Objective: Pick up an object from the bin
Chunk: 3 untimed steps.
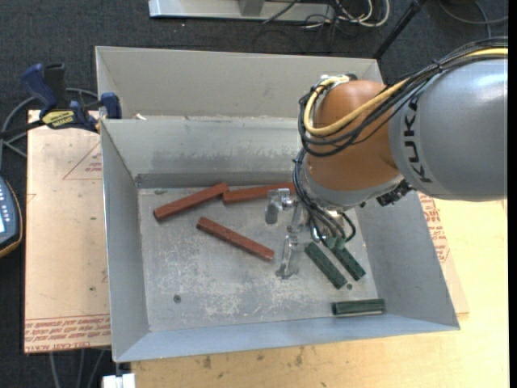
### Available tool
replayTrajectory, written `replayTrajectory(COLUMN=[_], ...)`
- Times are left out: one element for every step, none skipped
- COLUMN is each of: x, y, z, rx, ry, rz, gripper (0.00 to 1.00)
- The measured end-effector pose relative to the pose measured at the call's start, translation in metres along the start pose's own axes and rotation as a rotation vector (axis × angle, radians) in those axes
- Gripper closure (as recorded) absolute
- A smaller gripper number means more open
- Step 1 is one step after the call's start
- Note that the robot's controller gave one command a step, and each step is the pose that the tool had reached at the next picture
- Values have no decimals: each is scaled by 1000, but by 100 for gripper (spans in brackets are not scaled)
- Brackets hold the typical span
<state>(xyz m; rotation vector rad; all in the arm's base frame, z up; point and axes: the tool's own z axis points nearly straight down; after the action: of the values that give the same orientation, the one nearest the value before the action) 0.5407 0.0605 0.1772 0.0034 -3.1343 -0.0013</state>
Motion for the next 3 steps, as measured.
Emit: replayTrajectory(x=[-24,-26,-26], y=[-8,-8,-8], z=[111,106,106], rx=[0,-1,-1], ry=[-2,-9,-8], rz=[82,84,85], gripper=[0,100,0])
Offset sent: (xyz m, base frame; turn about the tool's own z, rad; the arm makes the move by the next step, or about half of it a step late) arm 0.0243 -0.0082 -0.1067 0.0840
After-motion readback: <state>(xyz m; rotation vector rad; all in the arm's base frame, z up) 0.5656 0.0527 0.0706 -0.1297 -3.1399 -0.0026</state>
